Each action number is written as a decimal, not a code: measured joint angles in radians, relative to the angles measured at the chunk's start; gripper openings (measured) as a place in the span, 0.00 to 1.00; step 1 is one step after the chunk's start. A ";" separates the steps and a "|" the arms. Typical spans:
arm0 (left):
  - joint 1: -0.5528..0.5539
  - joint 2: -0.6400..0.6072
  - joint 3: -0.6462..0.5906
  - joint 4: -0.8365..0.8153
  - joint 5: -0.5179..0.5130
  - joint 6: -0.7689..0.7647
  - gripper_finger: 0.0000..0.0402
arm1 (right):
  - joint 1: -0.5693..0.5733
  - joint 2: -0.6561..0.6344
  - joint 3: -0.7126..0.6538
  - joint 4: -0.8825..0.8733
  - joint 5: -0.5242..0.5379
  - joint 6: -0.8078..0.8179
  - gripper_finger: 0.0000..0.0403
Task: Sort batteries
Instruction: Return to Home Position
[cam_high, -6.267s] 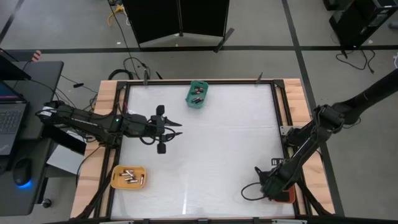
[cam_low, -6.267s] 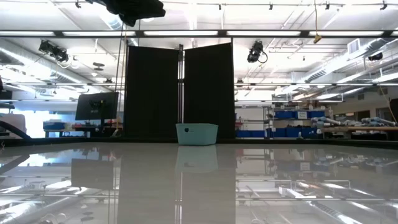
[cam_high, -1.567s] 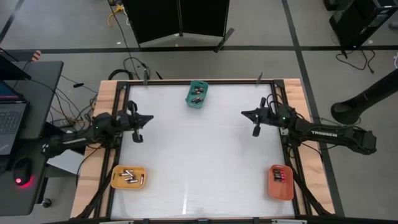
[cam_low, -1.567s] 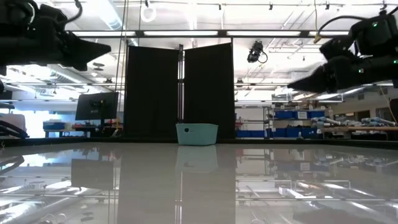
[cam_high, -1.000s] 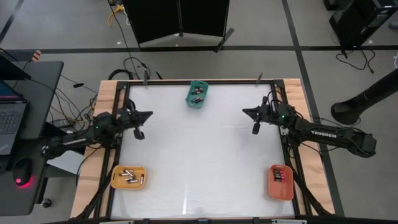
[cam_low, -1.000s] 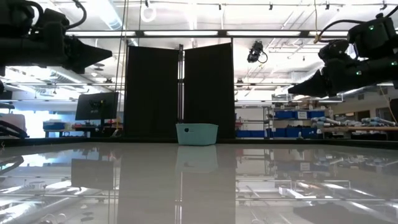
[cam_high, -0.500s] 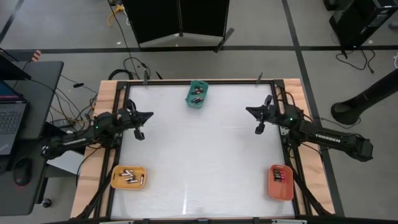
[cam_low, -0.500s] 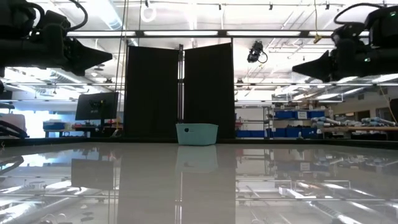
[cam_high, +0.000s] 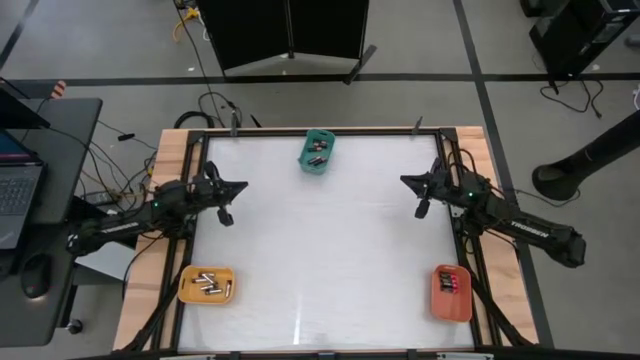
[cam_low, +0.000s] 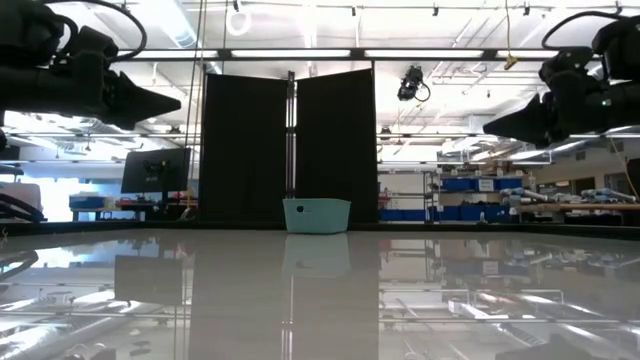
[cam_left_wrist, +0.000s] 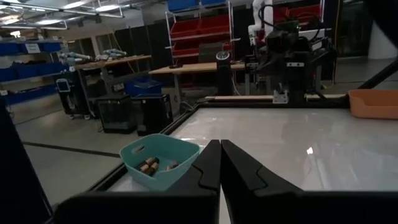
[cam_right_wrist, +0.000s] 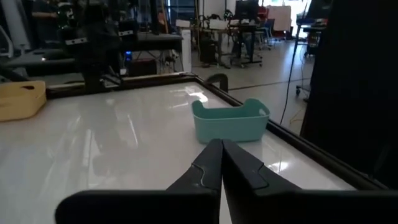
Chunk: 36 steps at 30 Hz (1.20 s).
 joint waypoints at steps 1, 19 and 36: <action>0.000 0.000 0.000 -0.005 -0.004 0.001 0.04 | 0.000 0.002 0.000 -0.001 0.001 0.001 0.05; 0.000 0.013 0.000 -0.018 0.001 -0.081 0.04 | 0.000 0.015 0.000 0.005 0.001 0.045 0.06; 0.000 0.013 0.000 -0.017 0.002 -0.079 0.04 | 0.000 0.015 0.000 0.005 0.001 0.045 0.06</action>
